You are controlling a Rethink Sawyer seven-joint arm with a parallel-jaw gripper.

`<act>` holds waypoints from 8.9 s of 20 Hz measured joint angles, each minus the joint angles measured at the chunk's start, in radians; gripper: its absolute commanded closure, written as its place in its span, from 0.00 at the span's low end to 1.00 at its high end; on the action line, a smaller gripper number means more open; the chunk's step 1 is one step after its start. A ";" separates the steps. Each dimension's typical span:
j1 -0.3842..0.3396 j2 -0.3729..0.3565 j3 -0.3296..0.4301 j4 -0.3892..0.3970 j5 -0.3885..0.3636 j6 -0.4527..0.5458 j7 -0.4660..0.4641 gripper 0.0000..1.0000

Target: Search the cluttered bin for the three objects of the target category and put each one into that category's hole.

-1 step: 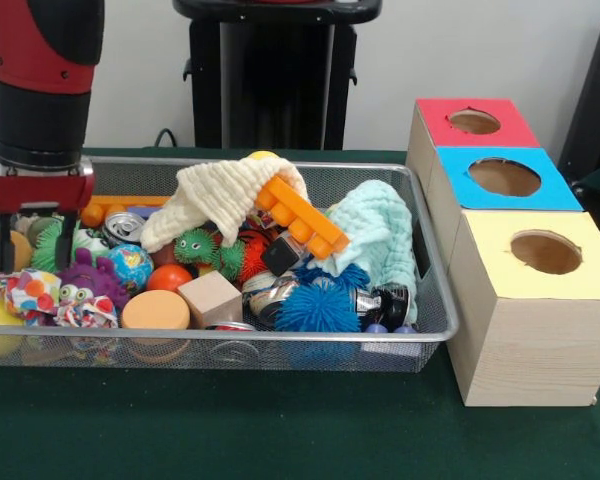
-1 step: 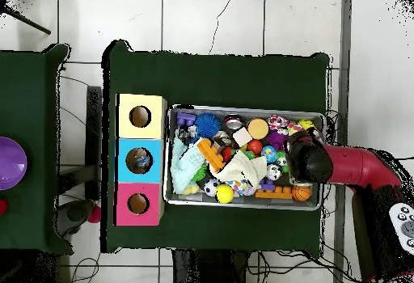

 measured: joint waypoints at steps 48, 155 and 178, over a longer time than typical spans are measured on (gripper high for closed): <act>-0.223 0.168 0.207 -0.029 0.494 0.234 0.000 1.00; -0.038 0.073 -0.100 -0.034 0.244 0.074 0.000 0.00; -0.042 0.084 -0.097 -0.051 0.216 0.074 0.000 0.00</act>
